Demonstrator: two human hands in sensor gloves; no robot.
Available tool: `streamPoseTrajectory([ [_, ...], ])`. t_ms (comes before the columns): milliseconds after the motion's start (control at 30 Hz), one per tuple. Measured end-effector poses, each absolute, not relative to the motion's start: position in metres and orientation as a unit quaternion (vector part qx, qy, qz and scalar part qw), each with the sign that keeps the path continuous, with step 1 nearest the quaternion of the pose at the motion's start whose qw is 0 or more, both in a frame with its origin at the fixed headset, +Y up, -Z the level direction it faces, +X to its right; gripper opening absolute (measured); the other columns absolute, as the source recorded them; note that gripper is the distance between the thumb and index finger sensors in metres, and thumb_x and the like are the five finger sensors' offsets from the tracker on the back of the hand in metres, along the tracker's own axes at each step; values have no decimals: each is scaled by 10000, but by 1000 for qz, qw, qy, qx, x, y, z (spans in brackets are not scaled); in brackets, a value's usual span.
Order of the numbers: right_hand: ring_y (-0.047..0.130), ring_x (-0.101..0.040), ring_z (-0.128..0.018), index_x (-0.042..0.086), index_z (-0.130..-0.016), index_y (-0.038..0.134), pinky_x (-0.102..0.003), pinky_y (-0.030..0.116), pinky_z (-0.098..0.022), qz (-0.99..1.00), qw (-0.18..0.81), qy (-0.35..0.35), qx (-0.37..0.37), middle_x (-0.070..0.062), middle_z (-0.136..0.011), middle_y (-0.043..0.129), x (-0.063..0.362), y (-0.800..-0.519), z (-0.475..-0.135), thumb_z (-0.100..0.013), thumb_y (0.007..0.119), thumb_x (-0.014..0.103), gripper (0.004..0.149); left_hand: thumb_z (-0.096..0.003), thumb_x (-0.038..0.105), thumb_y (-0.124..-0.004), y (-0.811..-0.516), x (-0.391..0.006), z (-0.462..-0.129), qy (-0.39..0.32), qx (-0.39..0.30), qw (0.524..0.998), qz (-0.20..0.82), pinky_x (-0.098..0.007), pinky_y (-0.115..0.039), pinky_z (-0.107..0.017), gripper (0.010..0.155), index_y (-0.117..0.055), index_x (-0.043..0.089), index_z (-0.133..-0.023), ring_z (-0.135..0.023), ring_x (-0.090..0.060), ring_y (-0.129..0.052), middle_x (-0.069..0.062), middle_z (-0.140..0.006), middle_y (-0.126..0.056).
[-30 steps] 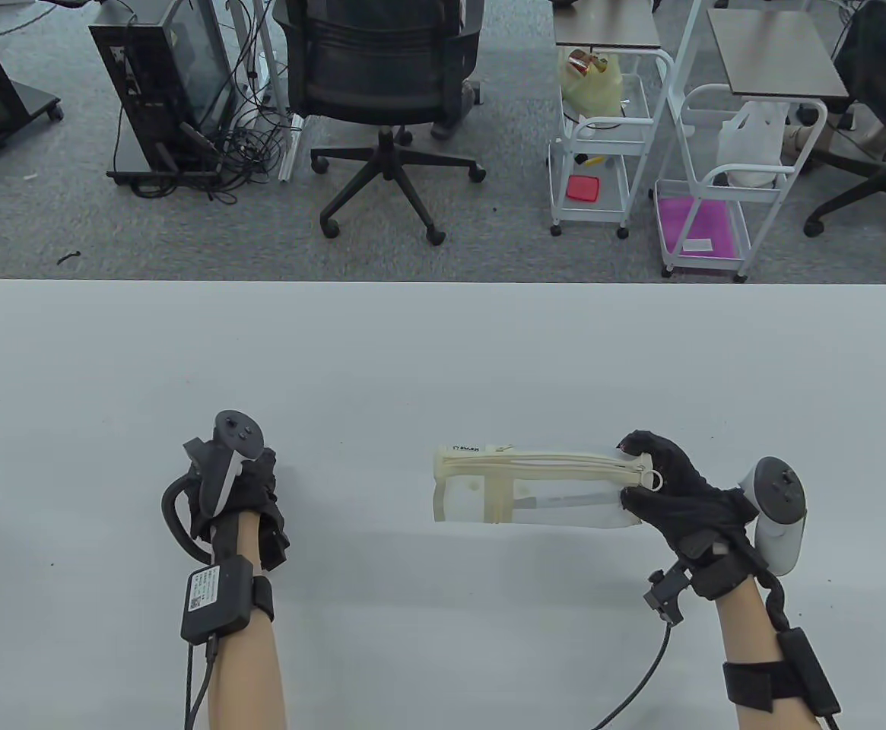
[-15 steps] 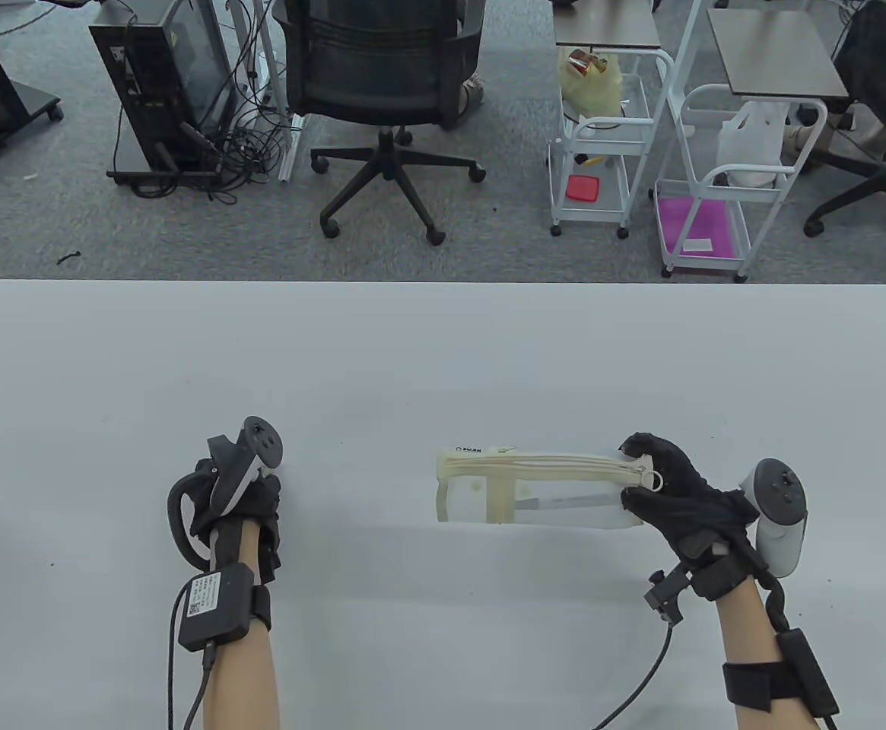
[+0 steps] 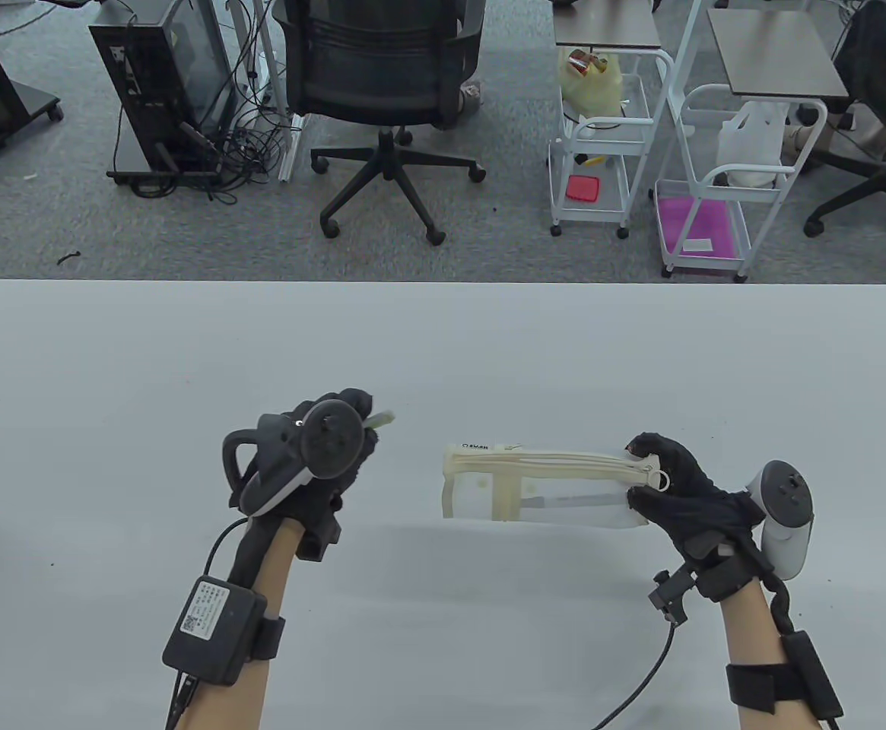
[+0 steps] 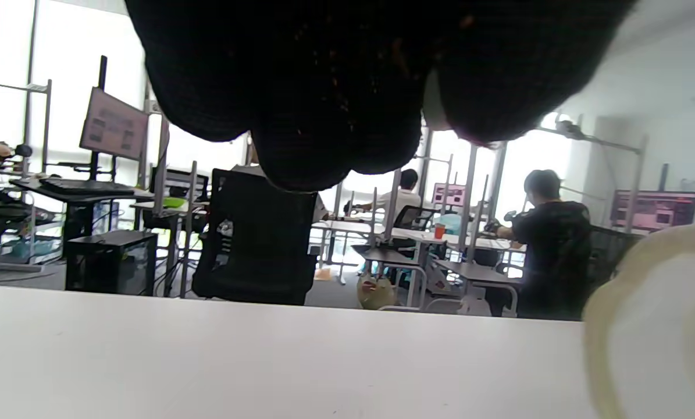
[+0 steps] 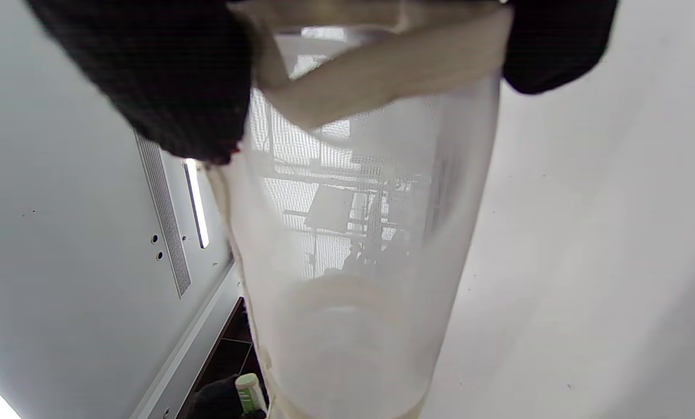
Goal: Put marker and eraser into the pencil pouch
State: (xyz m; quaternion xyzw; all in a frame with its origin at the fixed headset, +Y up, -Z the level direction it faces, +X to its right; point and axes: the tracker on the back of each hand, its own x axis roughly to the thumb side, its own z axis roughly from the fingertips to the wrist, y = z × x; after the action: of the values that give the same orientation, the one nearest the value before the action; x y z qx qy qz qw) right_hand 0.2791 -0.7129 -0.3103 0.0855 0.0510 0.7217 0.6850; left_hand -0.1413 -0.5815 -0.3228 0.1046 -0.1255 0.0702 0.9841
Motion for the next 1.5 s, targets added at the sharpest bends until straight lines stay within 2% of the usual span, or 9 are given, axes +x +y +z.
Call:
streamPoseTrajectory([
  [67, 710, -478, -912, 338, -1000, 638, -622, 712, -541, 721, 685, 51, 86, -164, -1100, 497, 279, -713, -310, -347, 934, 414, 722, -399, 493, -860, -568, -115, -310, -175, 112, 977, 55, -414, -918, -567, 435, -794, 419, -822, -653, -133, -1090, 86, -773, -1039],
  [200, 709, -478, -913, 336, -1001, 638, -622, 712, -540, 722, 685, 51, 89, -164, -1100, 496, 280, -712, -310, -346, 935, 413, 724, -393, 488, -872, -554, -64, -289, -249, 97, 963, 41, -409, -921, -562, 446, -800, 422, -828, -624, -119, -1087, 84, -753, -1041],
  [467, 710, -475, -914, 338, -1002, 635, -620, 713, -542, 722, 682, 59, 103, -164, -1101, 496, 279, -712, -310, -348, 932, 417, 723, -398, 474, -878, -555, -8, -285, -276, 52, 960, -18, -412, -913, -561, 463, -831, 406, -854, -611, -117, -1081, 78, -747, -1043],
  [600, 709, -478, -913, 336, -1004, 631, -620, 713, -542, 725, 677, 63, 108, -164, -1102, 491, 277, -712, -310, -350, 932, 415, 724, -398, 468, -880, -559, 4, -289, -266, 70, 960, -45, -412, -915, -556, 460, -852, 394, -851, -602, -116, -1083, 76, -739, -1048],
  [767, 729, -474, -896, 328, -998, 638, -614, 724, -531, 729, 674, 62, 103, -168, -1093, 505, 277, -714, -311, -349, 930, 416, 717, -393, 466, -880, -567, 13, -283, -250, 158, 945, -142, -408, -916, -553, 456, -874, 384, -841, -595, -111, -1083, 81, -728, -1050],
  [900, 741, -473, -887, 328, -995, 640, -608, 733, -527, 724, 680, 55, 105, -167, -1089, 514, 276, -713, -310, -349, 928, 421, 713, -399, 448, -869, -576, 20, -275, -265, 197, 929, -165, -403, -920, -545, 446, -909, 375, -837, -578, -106, -1089, 91, -703, -1061],
  [1167, 747, -471, -883, 322, -990, 647, -607, 734, -524, 728, 677, 46, 100, -167, -1086, 523, 276, -712, -310, -346, 932, 419, 711, -451, 368, -805, -579, 29, -275, -269, 164, 931, -184, -420, -891, -593, 448, -874, 365, -894, -652, -121, -1065, 86, -778, -1034],
  [1300, 750, -467, -884, 323, -990, 649, -606, 734, -525, 730, 674, 47, 106, -165, -1086, 525, 274, -711, -309, -347, 932, 420, 709, -439, 423, -811, -578, 29, -279, -257, 174, 934, -179, -422, -881, -594, 421, -882, 388, -853, -643, -117, -1055, 102, -751, -1023],
  [1500, 750, -465, -884, 319, -991, 645, -605, 734, -525, 732, 671, 47, 111, -161, -1086, 525, 271, -710, -309, -346, 932, 420, 713, -439, 465, -797, -576, 40, -284, -249, 154, 938, -183, -439, -859, -622, 477, -844, 383, -906, -694, -138, -1035, 87, -813, -999],
])
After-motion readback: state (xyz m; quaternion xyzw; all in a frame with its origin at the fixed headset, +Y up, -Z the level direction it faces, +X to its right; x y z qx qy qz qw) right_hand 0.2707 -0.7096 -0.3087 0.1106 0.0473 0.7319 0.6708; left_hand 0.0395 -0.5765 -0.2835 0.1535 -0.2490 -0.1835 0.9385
